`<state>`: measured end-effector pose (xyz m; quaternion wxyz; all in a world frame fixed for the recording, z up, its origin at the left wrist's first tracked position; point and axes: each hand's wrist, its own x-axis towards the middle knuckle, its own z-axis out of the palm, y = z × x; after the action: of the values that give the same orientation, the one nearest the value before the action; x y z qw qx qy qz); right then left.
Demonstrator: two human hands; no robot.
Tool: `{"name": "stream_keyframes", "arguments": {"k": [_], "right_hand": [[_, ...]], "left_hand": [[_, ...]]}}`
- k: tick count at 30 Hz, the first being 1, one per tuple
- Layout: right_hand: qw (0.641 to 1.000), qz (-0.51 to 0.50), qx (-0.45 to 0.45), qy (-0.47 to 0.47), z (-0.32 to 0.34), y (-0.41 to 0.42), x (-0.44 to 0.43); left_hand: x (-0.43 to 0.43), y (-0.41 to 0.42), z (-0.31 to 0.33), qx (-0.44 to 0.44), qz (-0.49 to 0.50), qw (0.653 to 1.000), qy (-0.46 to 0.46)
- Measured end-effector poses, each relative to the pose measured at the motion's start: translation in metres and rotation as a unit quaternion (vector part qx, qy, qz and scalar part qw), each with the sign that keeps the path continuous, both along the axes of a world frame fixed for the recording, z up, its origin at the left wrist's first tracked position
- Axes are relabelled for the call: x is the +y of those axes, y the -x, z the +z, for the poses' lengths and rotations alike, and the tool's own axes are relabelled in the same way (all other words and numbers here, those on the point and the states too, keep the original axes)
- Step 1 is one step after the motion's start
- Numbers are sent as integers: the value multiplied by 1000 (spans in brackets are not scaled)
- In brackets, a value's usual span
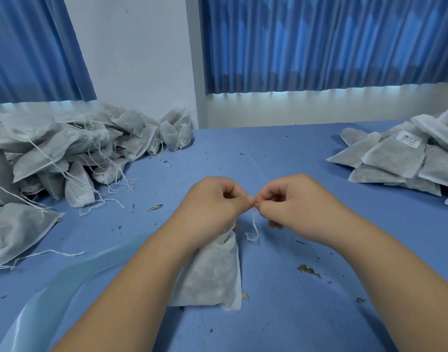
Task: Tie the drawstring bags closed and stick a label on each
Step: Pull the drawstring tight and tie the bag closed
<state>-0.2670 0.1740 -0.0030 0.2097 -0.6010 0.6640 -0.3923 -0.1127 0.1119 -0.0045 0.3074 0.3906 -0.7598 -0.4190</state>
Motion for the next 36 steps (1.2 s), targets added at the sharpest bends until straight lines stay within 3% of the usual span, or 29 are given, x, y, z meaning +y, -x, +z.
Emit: {"name": "stream_keyframes", "arguments": {"k": [4, 11, 20, 28, 36], "right_hand": [[999, 4, -30, -11, 1, 1, 2], [998, 15, -61, 0, 4, -1, 3], [996, 23, -76, 33, 6, -1, 4], [995, -28, 1, 97, -1, -3, 0], [987, -13, 9, 157, 4, -7, 7]], "left_hand": [[0, 0, 2, 11, -10, 1000, 2], [-2, -6, 7, 81, -95, 980, -154], [-4, -5, 8, 143, -135, 939, -283], [-7, -4, 5, 146, -99, 951, -254], [-9, -3, 3, 163, -64, 957, -230]]}}
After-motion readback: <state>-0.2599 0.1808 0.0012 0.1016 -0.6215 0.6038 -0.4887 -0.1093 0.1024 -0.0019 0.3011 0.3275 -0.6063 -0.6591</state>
